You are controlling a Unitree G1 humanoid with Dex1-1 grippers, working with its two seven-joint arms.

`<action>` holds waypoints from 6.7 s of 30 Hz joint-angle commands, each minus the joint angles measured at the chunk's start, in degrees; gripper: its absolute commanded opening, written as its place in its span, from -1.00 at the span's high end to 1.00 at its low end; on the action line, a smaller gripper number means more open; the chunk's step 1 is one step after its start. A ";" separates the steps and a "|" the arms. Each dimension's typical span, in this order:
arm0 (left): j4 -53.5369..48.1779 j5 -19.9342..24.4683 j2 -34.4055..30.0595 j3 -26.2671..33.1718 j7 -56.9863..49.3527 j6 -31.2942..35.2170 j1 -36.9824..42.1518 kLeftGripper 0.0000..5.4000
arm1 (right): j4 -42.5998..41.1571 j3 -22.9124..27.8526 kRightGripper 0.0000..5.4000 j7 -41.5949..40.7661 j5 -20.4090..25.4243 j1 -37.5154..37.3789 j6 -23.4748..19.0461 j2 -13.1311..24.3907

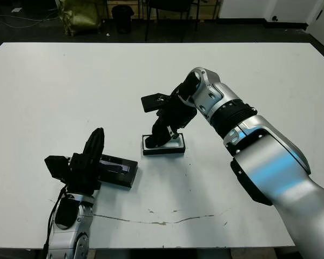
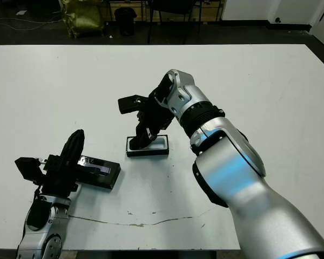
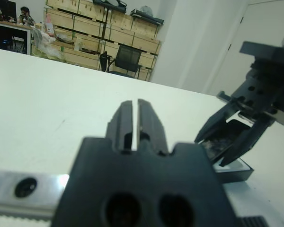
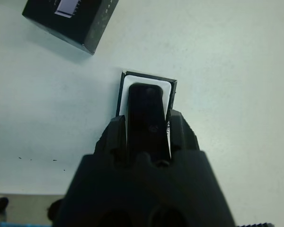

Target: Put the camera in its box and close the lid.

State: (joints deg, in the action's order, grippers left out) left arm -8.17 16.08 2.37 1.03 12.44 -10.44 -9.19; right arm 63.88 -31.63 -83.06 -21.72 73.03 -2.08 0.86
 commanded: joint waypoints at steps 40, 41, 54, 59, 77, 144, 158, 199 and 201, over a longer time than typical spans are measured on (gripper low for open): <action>1.57 0.43 -0.08 0.50 0.69 0.03 -0.81 1.00 | -2.33 -1.07 -0.99 3.28 -2.52 -0.85 5.87 1.47; 1.46 0.23 -0.03 0.47 0.42 0.09 -0.86 1.00 | -2.28 -0.76 -0.99 3.19 -2.29 -0.62 5.70 1.60; 1.39 0.09 0.11 0.51 -0.27 0.02 -0.87 1.00 | -8.44 9.64 -0.99 5.88 5.67 -1.35 1.14 7.86; 1.01 -0.90 -0.10 0.58 -0.89 -0.42 -0.87 1.00 | -30.00 17.85 -0.96 14.13 12.25 -12.79 -6.55 13.45; 0.11 0.55 -0.12 0.74 -0.33 1.06 -0.20 1.00 | -73.64 24.53 0.50 44.03 23.56 -48.13 -19.62 12.08; 1.68 1.07 0.29 0.71 0.21 -0.25 -0.79 1.00 | -72.74 10.77 1.00 55.68 10.44 -61.71 -18.35 13.87; 1.32 0.17 -0.39 1.14 0.05 -0.92 -0.45 1.00 | -86.21 27.09 1.00 61.39 24.81 -66.59 -9.68 9.70; 9.26 5.57 -47.37 2.49 48.62 24.06 32.18 0.77 | -87.20 36.19 1.00 65.96 33.48 -83.39 -6.56 9.94; 8.16 4.31 -48.62 0.01 51.78 23.83 33.48 0.59 | -87.04 36.19 1.00 65.90 33.66 -83.36 -6.39 9.85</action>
State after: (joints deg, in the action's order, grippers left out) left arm 0.64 21.60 -44.64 2.74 62.30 12.69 23.38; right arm -24.02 4.21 -17.08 11.51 -9.70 -8.58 10.35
